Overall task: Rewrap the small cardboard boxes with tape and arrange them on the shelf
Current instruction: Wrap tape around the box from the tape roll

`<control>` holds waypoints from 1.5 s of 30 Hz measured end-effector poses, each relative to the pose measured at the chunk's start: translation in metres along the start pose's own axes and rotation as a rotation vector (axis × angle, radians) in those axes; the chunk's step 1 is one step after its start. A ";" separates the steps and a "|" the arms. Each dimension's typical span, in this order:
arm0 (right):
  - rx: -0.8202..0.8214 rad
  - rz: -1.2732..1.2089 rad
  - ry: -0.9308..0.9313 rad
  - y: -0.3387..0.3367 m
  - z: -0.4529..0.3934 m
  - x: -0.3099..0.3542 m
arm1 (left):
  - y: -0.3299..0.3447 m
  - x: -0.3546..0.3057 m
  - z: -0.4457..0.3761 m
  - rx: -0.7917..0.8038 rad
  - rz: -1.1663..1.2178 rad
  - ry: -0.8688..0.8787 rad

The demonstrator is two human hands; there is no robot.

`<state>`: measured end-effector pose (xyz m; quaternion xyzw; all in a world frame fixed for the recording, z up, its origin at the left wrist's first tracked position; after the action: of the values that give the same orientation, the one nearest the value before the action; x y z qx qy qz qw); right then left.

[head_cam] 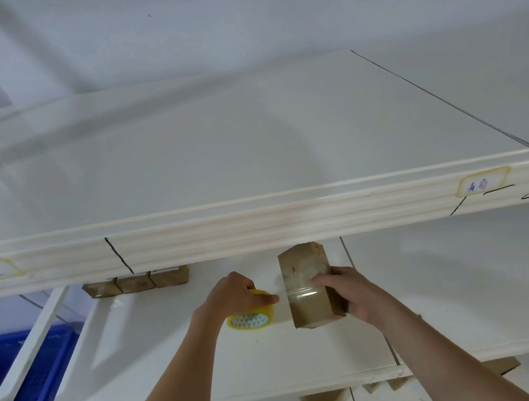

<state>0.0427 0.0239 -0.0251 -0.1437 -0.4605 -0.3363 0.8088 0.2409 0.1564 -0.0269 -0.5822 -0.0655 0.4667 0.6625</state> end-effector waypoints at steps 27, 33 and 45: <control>0.090 -0.183 0.119 0.005 -0.005 -0.024 | 0.026 -0.016 -0.002 0.073 0.140 0.056; -0.038 0.280 0.105 0.004 -0.018 -0.032 | 0.033 -0.017 -0.004 0.029 0.147 0.038; -0.164 0.540 0.074 0.020 -0.029 -0.043 | 0.041 -0.013 -0.006 0.011 0.035 0.047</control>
<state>0.0595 0.0404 -0.0751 -0.3136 -0.3471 -0.1499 0.8710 0.2152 0.1382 -0.0574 -0.5903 -0.0372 0.4647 0.6589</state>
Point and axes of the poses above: each hand's wrist, its own z-axis away from the middle knuckle, its own y-axis out of the palm, x = y × z, the point moved 9 cm from there along -z, towards the middle knuckle, and after that the axes turned 4 degrees about -x, right-handed, at the moved point
